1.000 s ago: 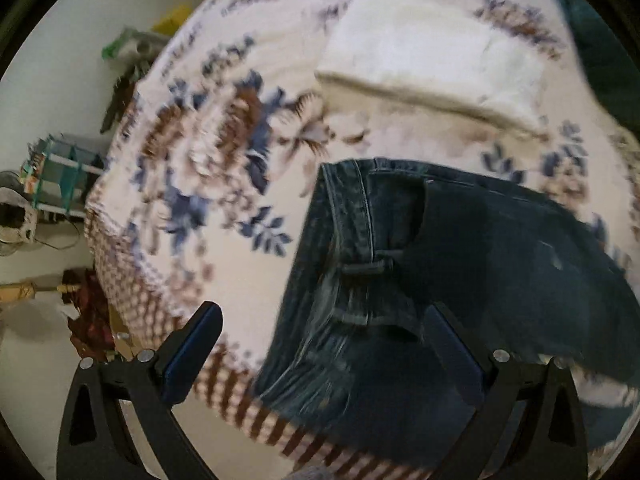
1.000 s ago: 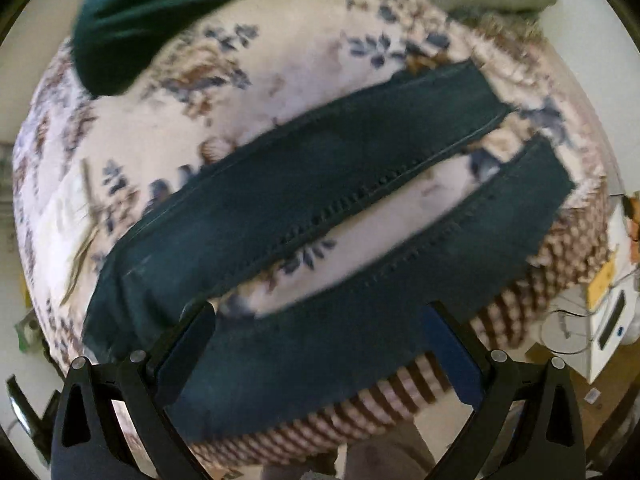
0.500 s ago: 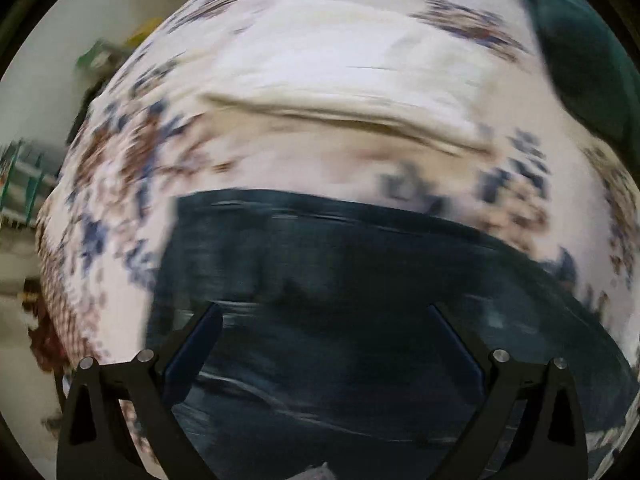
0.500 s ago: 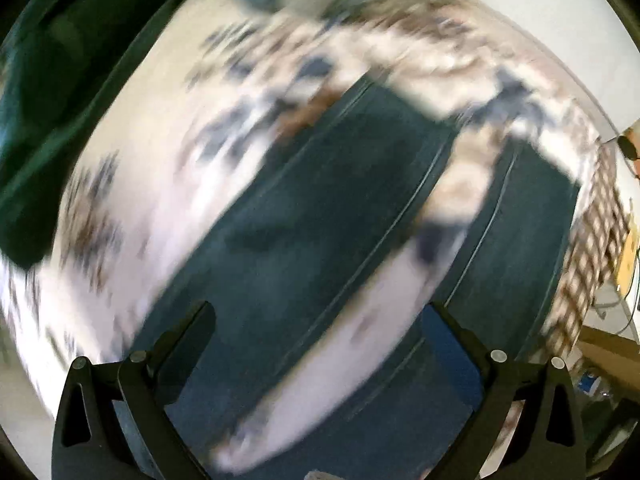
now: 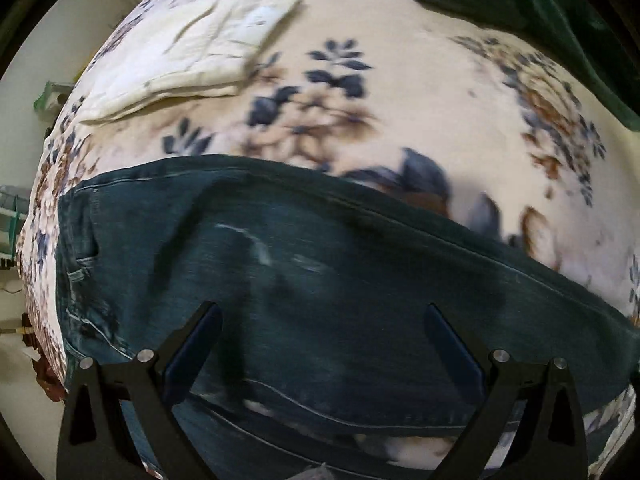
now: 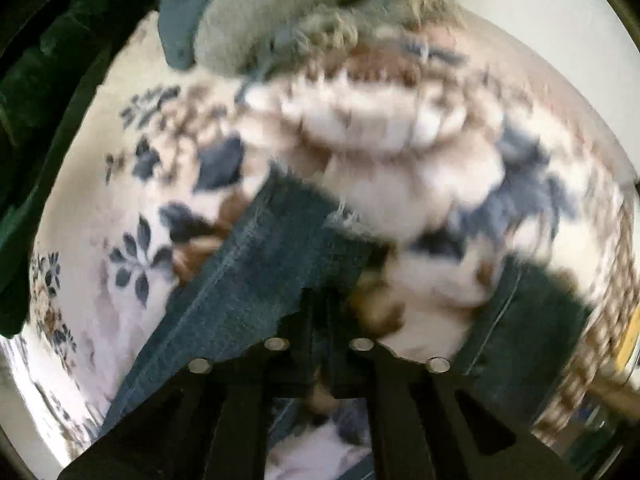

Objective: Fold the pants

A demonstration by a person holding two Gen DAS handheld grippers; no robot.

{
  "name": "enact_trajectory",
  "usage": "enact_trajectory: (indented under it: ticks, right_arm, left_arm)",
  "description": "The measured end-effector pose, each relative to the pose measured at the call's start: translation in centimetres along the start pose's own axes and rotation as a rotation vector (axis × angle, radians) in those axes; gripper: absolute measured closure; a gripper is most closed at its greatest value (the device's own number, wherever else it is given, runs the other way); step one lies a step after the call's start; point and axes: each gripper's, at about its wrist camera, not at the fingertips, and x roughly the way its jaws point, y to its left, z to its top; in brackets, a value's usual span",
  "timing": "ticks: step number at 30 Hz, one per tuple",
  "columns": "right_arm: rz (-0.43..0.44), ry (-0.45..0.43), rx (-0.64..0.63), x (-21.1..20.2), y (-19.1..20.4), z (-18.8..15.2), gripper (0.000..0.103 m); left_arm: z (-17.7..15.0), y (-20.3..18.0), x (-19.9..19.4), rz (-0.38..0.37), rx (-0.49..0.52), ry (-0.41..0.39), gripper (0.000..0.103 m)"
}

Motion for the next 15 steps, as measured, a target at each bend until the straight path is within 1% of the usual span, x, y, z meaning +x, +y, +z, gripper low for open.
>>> enact_trajectory:
  ticks: [1,4,6,7,8,9,10,11,12,13,14,15]
  right_arm:
    - [0.015,0.007,0.005,0.1,-0.1,0.7,0.102]
    - [-0.005,0.008,-0.011,0.8,-0.3,2.6,0.102]
    - [-0.051,0.01,-0.038,1.5,0.3,3.3,0.102]
    - [-0.08,0.058,-0.066,2.5,0.5,3.9,0.102]
    - [-0.103,0.103,-0.091,2.5,-0.4,4.1,0.102]
    - [-0.133,0.141,-0.122,2.6,-0.1,3.9,0.1]
    - [-0.151,0.165,-0.169,1.9,0.8,3.5,0.095]
    - [-0.139,0.176,-0.194,1.2,1.3,3.0,0.088]
    - [-0.103,0.19,-0.215,-0.1,2.3,2.2,0.056]
    - [-0.067,0.195,-0.221,-1.4,3.3,1.3,0.022]
    - [-0.03,0.198,-0.227,-2.5,4.2,0.4,0.013]
    - [0.007,0.206,-0.237,-3.3,5.3,-0.5,0.012]
  left_arm:
    - [-0.1,-0.5,-0.1,-0.007,0.009,-0.003,0.0]
    - [-0.2,-1.9,-0.2,-0.017,0.032,0.001,0.0]
    - [-0.3,-2.3,-0.1,-0.031,0.032,0.01,0.0]
    - [-0.5,-2.6,-0.1,-0.031,0.032,0.02,0.0]
    - [-0.5,-2.5,-0.1,-0.032,0.031,0.032,0.0]
    - [-0.6,-2.4,-0.1,-0.037,0.026,0.04,0.0]
    - [-0.5,-1.8,-0.3,-0.042,0.019,0.047,0.0]
    - [-0.5,-1.2,-0.6,-0.043,0.013,0.053,0.0]
    - [-0.4,-0.3,-0.7,-0.045,0.005,0.059,0.0]
    - [-0.2,1.0,-1.0,-0.043,-0.009,0.063,0.0]
    - [0.1,2.1,-1.2,-0.036,-0.022,0.065,0.0]
    - [0.5,3.3,-1.3,-0.029,-0.034,0.069,0.0]
